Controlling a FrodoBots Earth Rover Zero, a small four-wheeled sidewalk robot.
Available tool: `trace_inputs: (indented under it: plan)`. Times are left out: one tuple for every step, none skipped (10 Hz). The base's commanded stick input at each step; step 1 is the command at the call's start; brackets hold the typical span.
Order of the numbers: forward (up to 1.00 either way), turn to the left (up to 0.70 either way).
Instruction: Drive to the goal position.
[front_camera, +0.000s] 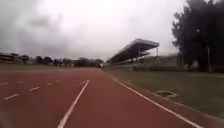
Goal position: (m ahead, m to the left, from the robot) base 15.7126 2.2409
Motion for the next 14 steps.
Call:
trace_inputs:
  plan:
    - [0.70,0.00]
    - [0.70,0.00]
    - [0.70,0.00]
    - [0.70,0.35]
    - [0.70,0.35]
    - [0.70,0.35]
    - [0.70,0.35]
    - [0.70,0.35]
    - [0.70,0.35]
    - [0.70,0.35]
    - [0.70,0.00]
    - [0.70,0.00]
    - [0.70,0.00]
    - [0.70,0.00]
